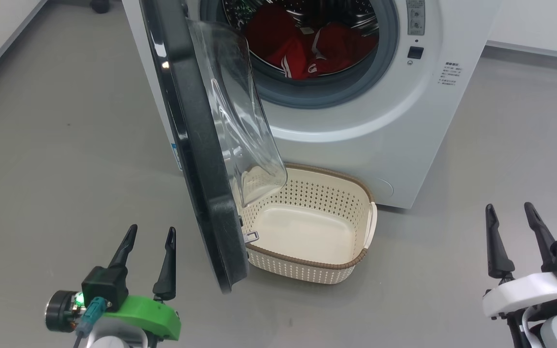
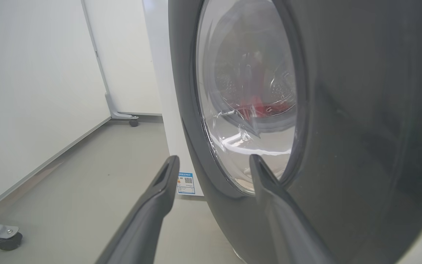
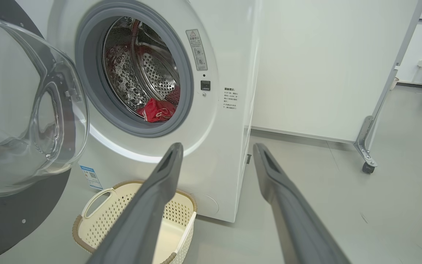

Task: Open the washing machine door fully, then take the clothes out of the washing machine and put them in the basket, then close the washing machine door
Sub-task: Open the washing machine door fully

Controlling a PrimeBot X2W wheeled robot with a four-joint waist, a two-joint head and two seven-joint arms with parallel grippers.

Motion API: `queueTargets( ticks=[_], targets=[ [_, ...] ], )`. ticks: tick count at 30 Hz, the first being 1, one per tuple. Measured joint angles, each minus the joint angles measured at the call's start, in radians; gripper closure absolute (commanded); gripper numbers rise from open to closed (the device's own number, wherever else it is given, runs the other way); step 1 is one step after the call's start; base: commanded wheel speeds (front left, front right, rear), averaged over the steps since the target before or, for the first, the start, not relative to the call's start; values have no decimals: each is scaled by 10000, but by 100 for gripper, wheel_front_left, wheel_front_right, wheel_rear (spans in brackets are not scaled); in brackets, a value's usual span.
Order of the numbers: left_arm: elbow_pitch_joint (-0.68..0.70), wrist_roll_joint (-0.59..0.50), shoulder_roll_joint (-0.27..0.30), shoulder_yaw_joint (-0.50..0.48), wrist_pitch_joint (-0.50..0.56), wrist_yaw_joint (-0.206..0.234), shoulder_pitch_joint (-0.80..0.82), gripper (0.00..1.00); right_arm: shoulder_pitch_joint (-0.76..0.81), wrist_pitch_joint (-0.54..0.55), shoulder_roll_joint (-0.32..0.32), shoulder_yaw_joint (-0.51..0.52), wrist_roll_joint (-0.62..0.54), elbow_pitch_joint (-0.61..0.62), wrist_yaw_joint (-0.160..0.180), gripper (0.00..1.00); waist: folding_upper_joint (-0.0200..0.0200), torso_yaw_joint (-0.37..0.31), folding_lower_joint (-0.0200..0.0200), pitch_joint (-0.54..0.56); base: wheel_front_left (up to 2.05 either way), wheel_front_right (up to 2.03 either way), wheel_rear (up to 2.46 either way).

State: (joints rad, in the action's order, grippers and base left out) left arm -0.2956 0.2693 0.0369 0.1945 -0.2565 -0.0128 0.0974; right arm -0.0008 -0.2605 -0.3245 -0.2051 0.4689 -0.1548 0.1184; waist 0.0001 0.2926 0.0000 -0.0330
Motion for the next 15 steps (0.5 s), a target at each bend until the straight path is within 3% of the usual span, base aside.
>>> queueTargets(
  ticks=[15],
  targets=[
    [-130,-77,0,-40,0,-4,-3,0,806,10,1181,107,-1062,523,4,0,0,-67,0,44,0,0,0]
  ],
)
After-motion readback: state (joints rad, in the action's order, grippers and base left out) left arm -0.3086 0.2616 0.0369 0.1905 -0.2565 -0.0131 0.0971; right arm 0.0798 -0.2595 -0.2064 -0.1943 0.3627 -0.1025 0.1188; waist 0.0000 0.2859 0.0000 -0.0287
